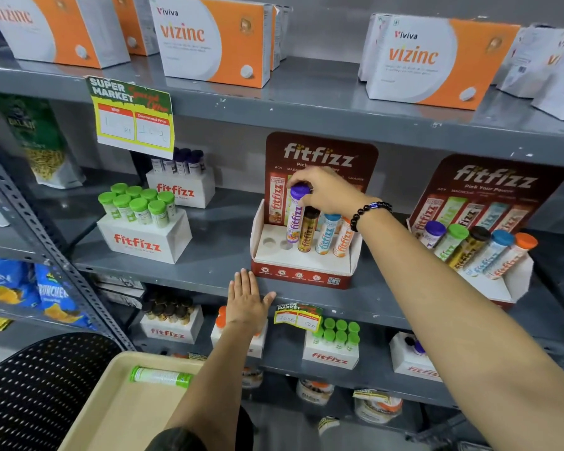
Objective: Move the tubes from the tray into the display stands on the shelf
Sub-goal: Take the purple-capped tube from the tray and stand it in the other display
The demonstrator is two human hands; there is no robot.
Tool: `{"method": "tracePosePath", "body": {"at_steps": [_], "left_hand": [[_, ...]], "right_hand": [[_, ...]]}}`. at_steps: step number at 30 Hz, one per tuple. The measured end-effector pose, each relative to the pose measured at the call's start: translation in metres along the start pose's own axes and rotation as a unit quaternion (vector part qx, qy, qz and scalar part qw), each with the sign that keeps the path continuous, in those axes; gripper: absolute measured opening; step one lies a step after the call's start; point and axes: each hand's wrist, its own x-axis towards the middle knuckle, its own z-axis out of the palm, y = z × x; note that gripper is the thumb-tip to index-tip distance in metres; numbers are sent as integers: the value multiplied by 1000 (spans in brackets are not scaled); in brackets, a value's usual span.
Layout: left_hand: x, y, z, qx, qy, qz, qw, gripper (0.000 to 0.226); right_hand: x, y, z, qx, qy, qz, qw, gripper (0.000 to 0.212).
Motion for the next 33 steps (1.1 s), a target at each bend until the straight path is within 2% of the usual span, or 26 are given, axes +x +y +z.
{"method": "tracePosePath", "body": {"at_steps": [4,19,33], "left_hand": [[0,0,0,-8,0,-2,1000,73],[5,-2,8,-20,12,-8,1000,74],[5,-1,8,-14,10,-11,1000,74]], "right_hand": [[5,3,13,-8,14,13,1000,41],[13,3,27,-34,-25,38,998,47],[12,4,50,-37,-16,61,997,48]]}}
